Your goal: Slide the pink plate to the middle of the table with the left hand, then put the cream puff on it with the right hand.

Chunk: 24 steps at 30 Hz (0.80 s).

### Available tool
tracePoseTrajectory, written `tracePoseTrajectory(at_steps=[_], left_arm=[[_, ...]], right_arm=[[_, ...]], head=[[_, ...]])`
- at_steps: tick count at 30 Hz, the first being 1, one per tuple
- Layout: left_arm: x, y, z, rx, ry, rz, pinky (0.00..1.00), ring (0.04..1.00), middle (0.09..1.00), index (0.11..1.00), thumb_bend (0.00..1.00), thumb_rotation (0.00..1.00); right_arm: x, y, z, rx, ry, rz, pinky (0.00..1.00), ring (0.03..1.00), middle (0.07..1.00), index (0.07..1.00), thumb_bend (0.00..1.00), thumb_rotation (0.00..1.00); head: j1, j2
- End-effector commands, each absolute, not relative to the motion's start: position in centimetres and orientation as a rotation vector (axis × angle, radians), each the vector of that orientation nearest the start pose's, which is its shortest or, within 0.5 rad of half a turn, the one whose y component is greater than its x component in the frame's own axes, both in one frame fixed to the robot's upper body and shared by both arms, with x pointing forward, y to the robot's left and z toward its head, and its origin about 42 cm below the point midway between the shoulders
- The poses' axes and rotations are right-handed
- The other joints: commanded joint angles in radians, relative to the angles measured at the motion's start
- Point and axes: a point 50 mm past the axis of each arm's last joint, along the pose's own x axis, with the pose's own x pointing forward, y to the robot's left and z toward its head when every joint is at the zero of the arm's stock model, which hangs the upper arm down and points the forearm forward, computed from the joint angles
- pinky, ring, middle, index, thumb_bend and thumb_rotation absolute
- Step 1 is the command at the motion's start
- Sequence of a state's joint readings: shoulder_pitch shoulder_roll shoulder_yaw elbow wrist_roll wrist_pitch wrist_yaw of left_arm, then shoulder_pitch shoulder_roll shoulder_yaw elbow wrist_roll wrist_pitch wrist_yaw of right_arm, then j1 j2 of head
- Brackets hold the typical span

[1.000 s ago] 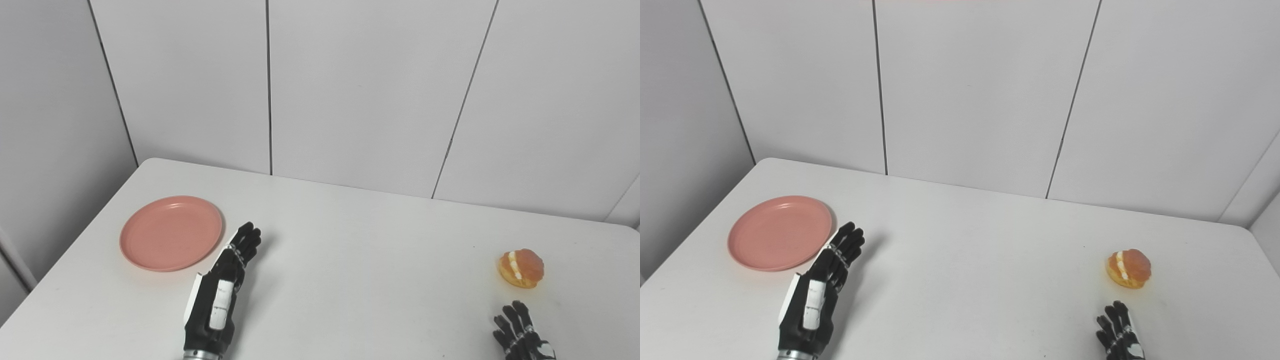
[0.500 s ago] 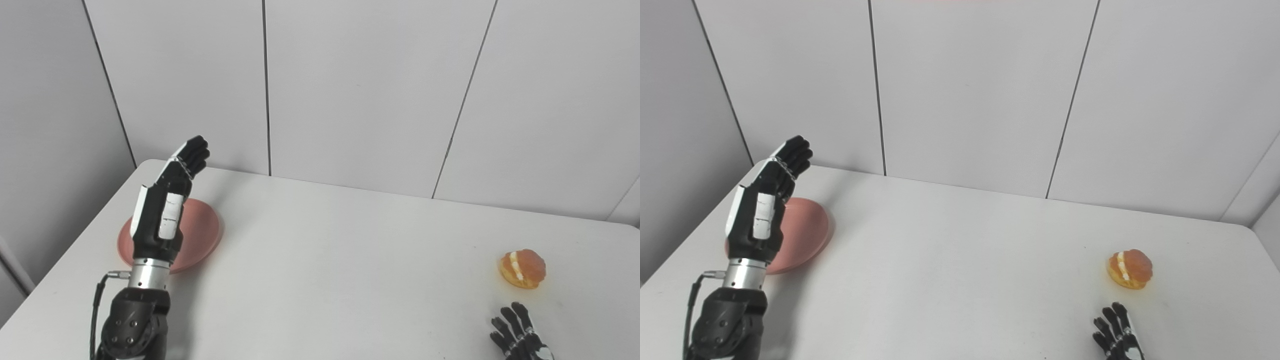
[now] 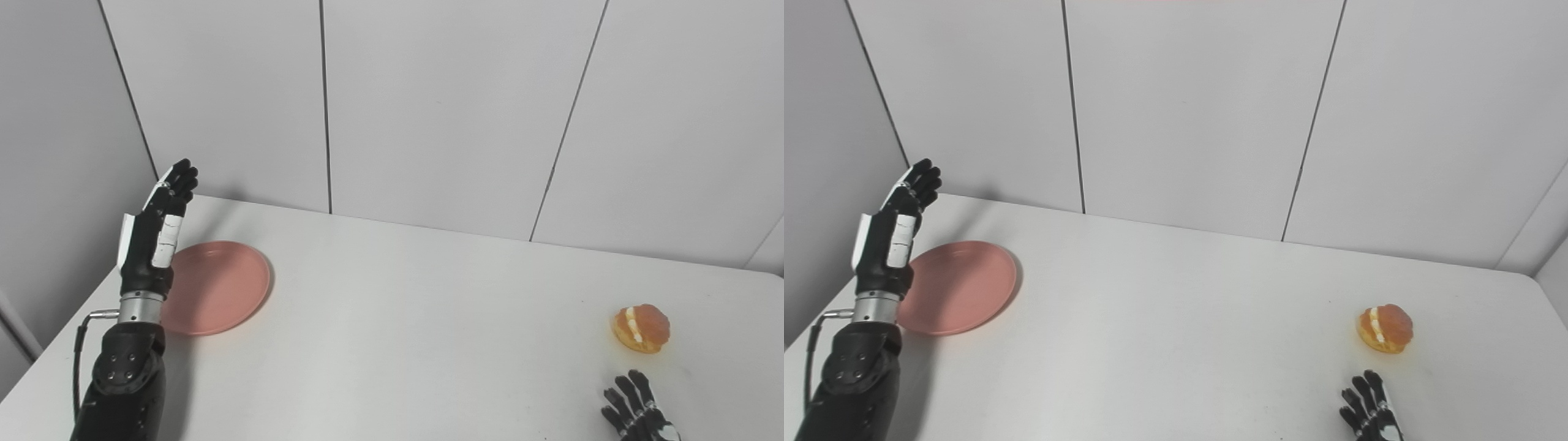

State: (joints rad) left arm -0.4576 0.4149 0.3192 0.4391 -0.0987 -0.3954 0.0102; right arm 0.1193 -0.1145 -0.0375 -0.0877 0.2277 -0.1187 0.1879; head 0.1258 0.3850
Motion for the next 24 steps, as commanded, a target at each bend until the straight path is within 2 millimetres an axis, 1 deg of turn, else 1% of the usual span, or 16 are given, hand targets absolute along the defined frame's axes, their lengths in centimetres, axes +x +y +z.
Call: tracePoseTrajectory(at_steps=[1,2,4,7,10,13,14,15,19,20,21,23,24], left_arm=[[41.4,43.4,25.4,0.26,-0.606,0.344,0.9,0.899,0.884,0.859,0.97,0.94],[41.5,43.9,25.2,0.267,-0.594,0.36,0.9,0.901,0.885,0.861,0.96,0.95],[41.7,44.6,24.8,0.272,-0.573,0.381,0.89,0.898,0.879,0.859,0.98,0.95],[41.8,45.3,24.3,0.275,-0.542,0.394,0.89,0.901,0.883,0.857,0.99,0.94],[41.9,46.1,23.8,0.259,-0.516,0.402,0.86,0.902,0.887,0.853,0.99,0.92],[41.9,46.7,23.4,0.253,-0.495,0.424,0.83,0.897,0.883,0.842,0.98,0.9],[41.9,46.9,23.4,0.258,-0.489,0.43,0.8,0.896,0.886,0.851,0.94,0.92],[41.8,47.1,23.3,0.26,-0.482,0.434,0.79,0.896,0.887,0.854,0.93,0.93],[41.7,48.1,22.7,0.253,-0.448,0.446,0.81,0.893,0.887,0.854,0.9,0.9],[41.7,48.2,22.5,0.25,-0.442,0.45,0.83,0.881,0.873,0.837,0.92,0.89],[41.6,48.4,22.2,0.252,-0.429,0.454,0.83,0.88,0.871,0.834,0.93,0.89],[41.5,48.8,21.6,0.273,-0.399,0.466,0.84,0.871,0.865,0.827,0.97,0.9],[41.4,49.1,21.4,0.29,-0.384,0.476,0.83,0.859,0.857,0.817,0.99,0.9]], right_arm=[[23.3,-25.9,9.1,0.098,-0.036,0.116,0.94,0.935,0.959,0.982,0.84,1.0],[23.3,-25.9,9.2,0.098,-0.037,0.116,0.94,0.934,0.959,0.982,0.85,1.0],[23.3,-25.8,9.2,0.096,-0.038,0.115,0.94,0.935,0.961,0.986,0.84,1.0],[23.3,-25.9,9.2,0.095,-0.039,0.116,0.94,0.939,0.961,0.988,0.84,1.0],[23.3,-25.9,9.1,0.095,-0.038,0.116,0.94,0.938,0.959,0.989,0.83,1.0],[23.2,-25.9,9.2,0.096,-0.036,0.113,0.93,0.93,0.954,0.984,0.83,1.0],[23.2,-25.9,9.2,0.098,-0.036,0.114,0.94,0.934,0.956,0.982,0.83,1.0],[23.2,-25.9,9.2,0.101,-0.035,0.113,0.94,0.934,0.956,0.981,0.83,1.0],[23.2,-25.9,9.2,0.099,-0.033,0.111,0.93,0.929,0.951,0.983,0.83,1.0],[23.1,-26.0,9.2,0.099,-0.033,0.112,0.93,0.929,0.951,0.98,0.83,1.0],[23.1,-26.0,9.2,0.099,-0.034,0.112,0.93,0.929,0.951,0.98,0.83,1.0],[23.1,-26.0,9.2,0.094,-0.036,0.115,0.93,0.927,0.951,0.981,0.83,1.0],[23.1,-26.1,9.2,0.09,-0.038,0.116,0.92,0.926,0.95,0.981,0.83,1.0]], head=[[0.0,0.001],[-0.001,0.002],[-0.003,0.002],[-0.004,0.001],[-0.004,0.002],[-0.003,0.004],[-0.003,0.004],[-0.002,0.005],[-0.004,0.005],[-0.005,0.005],[-0.005,0.005],[-0.007,0.007],[-0.006,0.008]])
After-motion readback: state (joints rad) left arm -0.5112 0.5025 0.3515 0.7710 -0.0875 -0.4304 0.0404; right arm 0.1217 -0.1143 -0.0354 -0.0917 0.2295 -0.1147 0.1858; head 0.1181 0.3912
